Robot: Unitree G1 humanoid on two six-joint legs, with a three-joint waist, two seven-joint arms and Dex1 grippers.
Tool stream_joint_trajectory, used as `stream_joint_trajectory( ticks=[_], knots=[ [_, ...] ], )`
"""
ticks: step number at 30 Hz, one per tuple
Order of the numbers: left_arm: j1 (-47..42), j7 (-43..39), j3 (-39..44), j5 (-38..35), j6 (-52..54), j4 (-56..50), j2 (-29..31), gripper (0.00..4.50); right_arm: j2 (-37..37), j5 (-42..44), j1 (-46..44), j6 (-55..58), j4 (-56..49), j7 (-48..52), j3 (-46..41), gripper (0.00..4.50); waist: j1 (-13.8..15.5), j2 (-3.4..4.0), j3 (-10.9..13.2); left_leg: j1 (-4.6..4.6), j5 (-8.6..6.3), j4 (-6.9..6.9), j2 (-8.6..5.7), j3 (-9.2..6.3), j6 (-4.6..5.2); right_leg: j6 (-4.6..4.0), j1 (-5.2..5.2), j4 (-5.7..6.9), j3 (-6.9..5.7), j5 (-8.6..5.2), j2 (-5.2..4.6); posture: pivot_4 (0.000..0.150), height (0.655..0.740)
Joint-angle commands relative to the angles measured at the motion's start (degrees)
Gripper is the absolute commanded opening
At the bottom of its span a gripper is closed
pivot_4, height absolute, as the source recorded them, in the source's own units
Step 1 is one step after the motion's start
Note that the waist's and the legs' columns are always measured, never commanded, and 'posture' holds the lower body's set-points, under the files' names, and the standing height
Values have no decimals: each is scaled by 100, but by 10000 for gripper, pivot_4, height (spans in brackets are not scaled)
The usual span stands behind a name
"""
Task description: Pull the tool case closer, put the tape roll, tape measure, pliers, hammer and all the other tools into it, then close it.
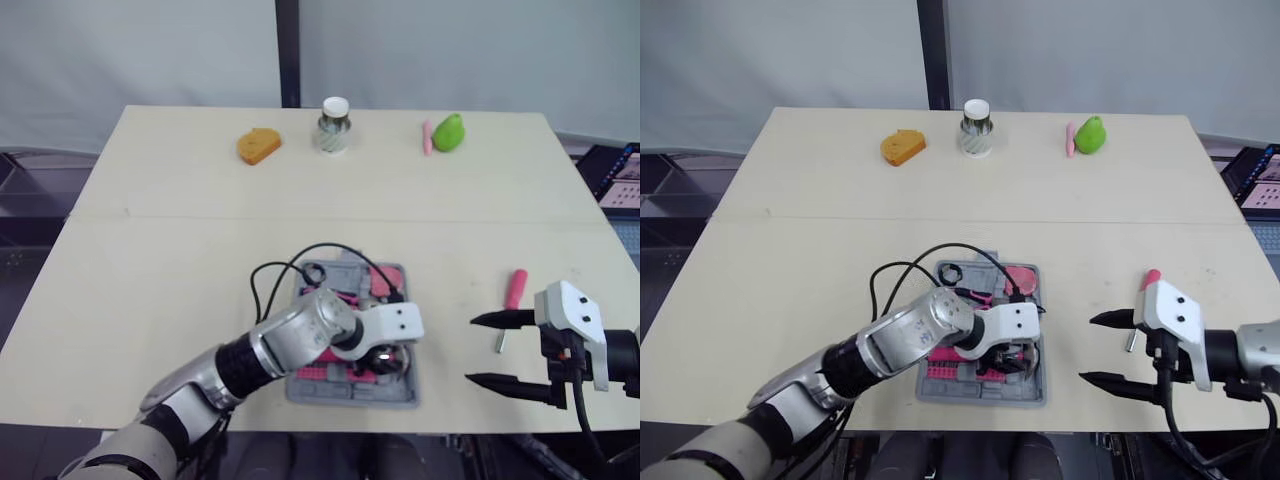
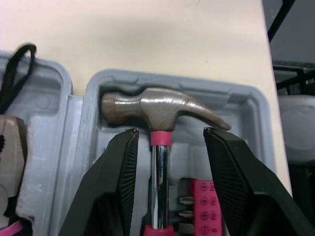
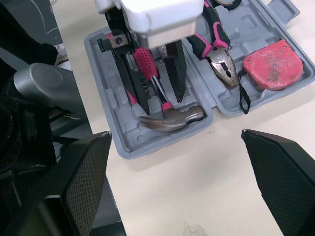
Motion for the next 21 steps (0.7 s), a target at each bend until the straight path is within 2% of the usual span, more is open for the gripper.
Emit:
stream_joint_trajectory(
  ticks=[1, 7, 10, 13, 17, 21],
  knots=[
    [38, -287, 550, -220, -433, -312, 298, 22503, 67, 229, -69, 78, -140, -46, -227, 45000, -6, 0, 0, 0, 0, 0, 0, 0, 0, 0, 0, 0, 0, 0, 0, 1500, 7400],
    [639, -842, 1930, -724, -2253, 158, 780, 22503, 98, 409, -153, 210, -206, -174, -249, 45000, -30, 4, -2, 4, 0, -3, 1, 0, 0, -1, 0, 1, -1, 0, 0, 1500, 7400],
    [1165, -1406, 2242, -903, -3139, 380, 1091, 13852, 153, 451, -164, 254, -265, -291, -222, 45000, -25, 5, -3, 4, 0, -1, -1, -1, 0, 0, 1, 3, -2, 0, -1, 1500, 7400],
    [1665, -1820, 2420, -1135, -3613, 469, 1182, 282, 187, 485, -178, 291, -325, -392, -197, 45000, -28, 6, -4, 7, 0, -3, 0, 1, 0, -1, 0, 4, -1, 0, -1, 1500, 7400],
    [2128, -2109, 2127, -731, -4333, 783, 1349, 282, 204, 526, -193, 337, -381, -480, -203, 45000, -14, 6, -4, 7, 0, -1, -1, -1, 0, -1, 1, 6, -2, 0, -2, 1500, 7400],
    [2112, -2002, 1998, -425, -4679, 1139, 1190, 282, 209, 546, -159, 362, -415, -520, -238, 45000, -15, 6, -4, 11, 0, -1, -2, 1, 0, -1, 4, 8, -1, 0, -2, 1500, 7400]
  ],
)
